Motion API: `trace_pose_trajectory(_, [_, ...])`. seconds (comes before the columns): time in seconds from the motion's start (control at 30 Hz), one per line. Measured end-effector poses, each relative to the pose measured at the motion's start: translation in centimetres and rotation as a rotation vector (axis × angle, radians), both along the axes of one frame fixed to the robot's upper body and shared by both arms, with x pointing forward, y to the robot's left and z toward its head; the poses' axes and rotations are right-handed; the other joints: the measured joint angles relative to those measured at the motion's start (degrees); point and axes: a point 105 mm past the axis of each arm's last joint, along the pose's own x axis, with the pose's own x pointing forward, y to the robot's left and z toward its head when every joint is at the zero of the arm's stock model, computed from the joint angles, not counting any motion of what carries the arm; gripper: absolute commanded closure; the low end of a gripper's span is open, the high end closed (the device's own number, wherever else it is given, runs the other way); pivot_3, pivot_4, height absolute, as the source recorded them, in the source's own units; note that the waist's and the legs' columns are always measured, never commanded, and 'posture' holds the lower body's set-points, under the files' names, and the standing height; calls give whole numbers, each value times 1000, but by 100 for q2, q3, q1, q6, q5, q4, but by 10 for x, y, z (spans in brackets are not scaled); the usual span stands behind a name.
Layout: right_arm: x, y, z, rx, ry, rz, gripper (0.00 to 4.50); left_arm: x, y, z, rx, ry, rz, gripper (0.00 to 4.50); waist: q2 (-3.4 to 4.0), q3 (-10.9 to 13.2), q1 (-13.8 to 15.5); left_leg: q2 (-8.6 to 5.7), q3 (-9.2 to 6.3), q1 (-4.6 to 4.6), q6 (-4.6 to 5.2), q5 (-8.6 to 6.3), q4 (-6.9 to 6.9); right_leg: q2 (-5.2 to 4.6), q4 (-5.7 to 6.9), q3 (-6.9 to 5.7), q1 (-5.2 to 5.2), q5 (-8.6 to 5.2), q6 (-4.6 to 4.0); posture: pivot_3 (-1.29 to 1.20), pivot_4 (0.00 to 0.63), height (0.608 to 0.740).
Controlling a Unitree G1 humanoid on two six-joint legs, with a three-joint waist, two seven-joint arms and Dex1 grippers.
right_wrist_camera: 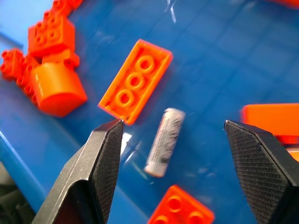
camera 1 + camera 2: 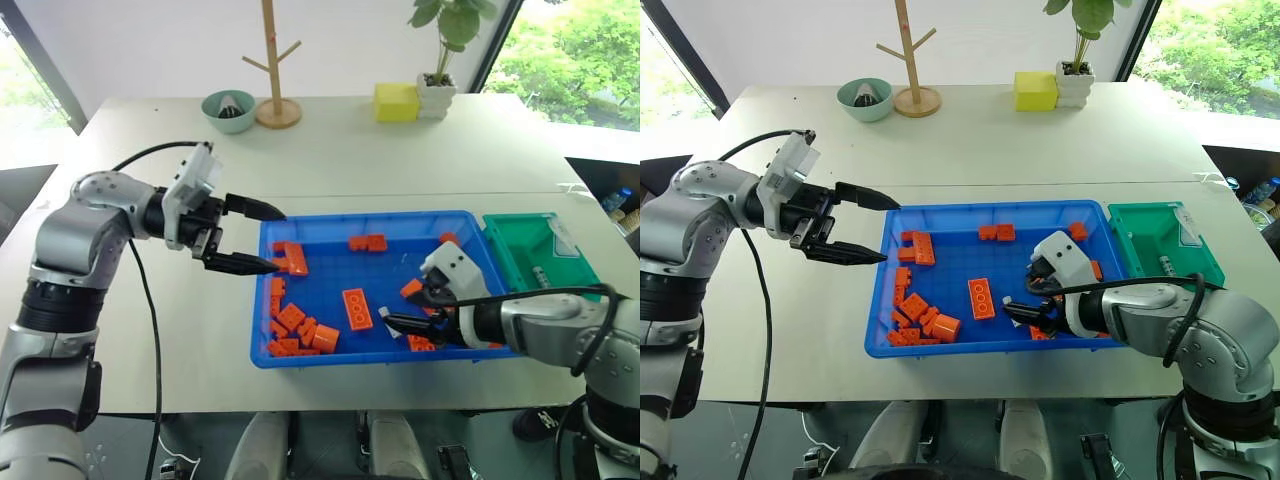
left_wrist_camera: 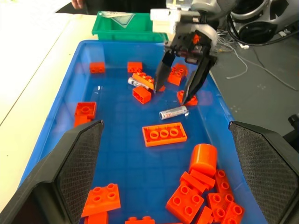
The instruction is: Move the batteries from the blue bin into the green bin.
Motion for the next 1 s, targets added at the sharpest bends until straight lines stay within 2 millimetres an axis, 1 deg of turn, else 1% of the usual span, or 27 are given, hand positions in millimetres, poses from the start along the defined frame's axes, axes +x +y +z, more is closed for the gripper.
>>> trace_pose_trajectory(0.13, [-5, 6, -8, -7, 41, 23, 994, 0, 0, 0, 0, -1, -3, 0, 0, 0, 6, 0, 0, 0, 0, 0, 0, 0, 0, 0, 0, 0, 0, 0, 150, 702])
trace_pose_trajectory(0.23, [-4, 7, -14, -28, 64, 20, 994, 0, 0, 0, -1, -1, -3, 0, 0, 0, 5, 0, 0, 0, 0, 0, 0, 1, 0, 0, 0, 0, 0, 0, 150, 702])
trace_pose_trajectory(0.33, [0, 9, -15, -61, 56, 24, 994, 0, -1, 0, -2, -1, -4, 0, 0, 0, 4, 0, 0, 1, 1, 0, 0, 2, 0, 0, 1, 0, 0, 0, 150, 702])
trace_pose_trajectory(0.37, [1, 9, -16, -78, 53, 22, 1229, 0, -1, 0, -4, -2, -6, 0, 0, 0, 6, 0, -1, 1, 1, 0, 0, 2, 0, -1, 1, 0, 0, 0, 150, 702])
trace_pose_trajectory(0.43, [4, 8, -22, -113, 59, 13, 1837, 0, -2, 1, -5, -3, -6, 0, 0, 0, 5, 0, 0, 0, 1, 0, 0, 3, 0, 0, 0, 0, 0, 0, 150, 702])
trace_pose_trajectory(0.47, [5, 8, -22, -125, 54, 12, 2312, 0, -2, 1, -5, -4, -7, 0, 0, 0, 6, 0, 0, 0, 1, 0, 0, 3, -1, -1, 1, 0, 0, 0, 150, 702])
trace_pose_trajectory(0.53, [8, 9, -23, -147, 43, 16, 3422, 0, -2, 1, -5, -6, -7, 0, 0, 0, 6, 0, 0, 0, 1, -1, 0, 2, -1, -1, 1, 0, 0, 0, 150, 702])
trace_pose_trajectory(0.6, [8, 9, -24, -157, 38, 23, 4396, 1, -2, 2, -6, -8, -6, 0, -1, 0, 6, 0, 0, 0, 1, -1, 0, 3, -1, -1, 1, 0, 0, 0, 150, 702])
trace_pose_trajectory(0.63, [9, 9, -23, -159, 37, 27, 4464, 1, -2, 2, -7, -9, -5, 0, -1, 0, 6, 0, 0, 0, 1, -1, 0, 3, -1, -1, 1, 0, 1, 0, 150, 702])
trace_pose_trajectory(0.83, [10, 10, -18, -153, 39, 50, 4465, 2, -2, 4, -11, -13, -3, 0, 0, 0, 0, 0, 0, 0, 1, -1, 0, 3, 0, -1, 0, 0, 1, 0, 150, 702])
trace_pose_trajectory(0.9, [15, 11, -4, -117, 3, 52, 4465, 3, -3, 4, -15, -11, -3, 0, 0, 0, -5, 0, 0, 0, 1, 0, 0, 3, 0, -1, 0, 0, 1, 0, 150, 702])
trace_pose_trajectory(0.93, [21, 8, 8, -81, -24, 33, 4465, 3, -3, 4, -16, -11, -3, 0, 0, 0, -5, 0, 0, 0, 1, -1, 0, 3, 0, -1, 0, 0, 1, 0, 150, 702])
trace_pose_trajectory(0.97, [26, 4, 19, -52, -54, 9, 4465, 3, -3, 4, -17, -11, -3, 0, 0, 1, 0, 0, 0, 0, 1, 0, 0, 3, 0, -1, 0, 0, 1, 0, 150, 702])
trace_pose_trajectory(1.0, [33, -6, 34, -34, -96, -32, 4465, 3, -4, 4, -19, -11, -4, 0, 0, 1, 7, 0, 0, 0, 1, -1, 0, 3, -1, -1, 0, 0, 1, 0, 150, 702])
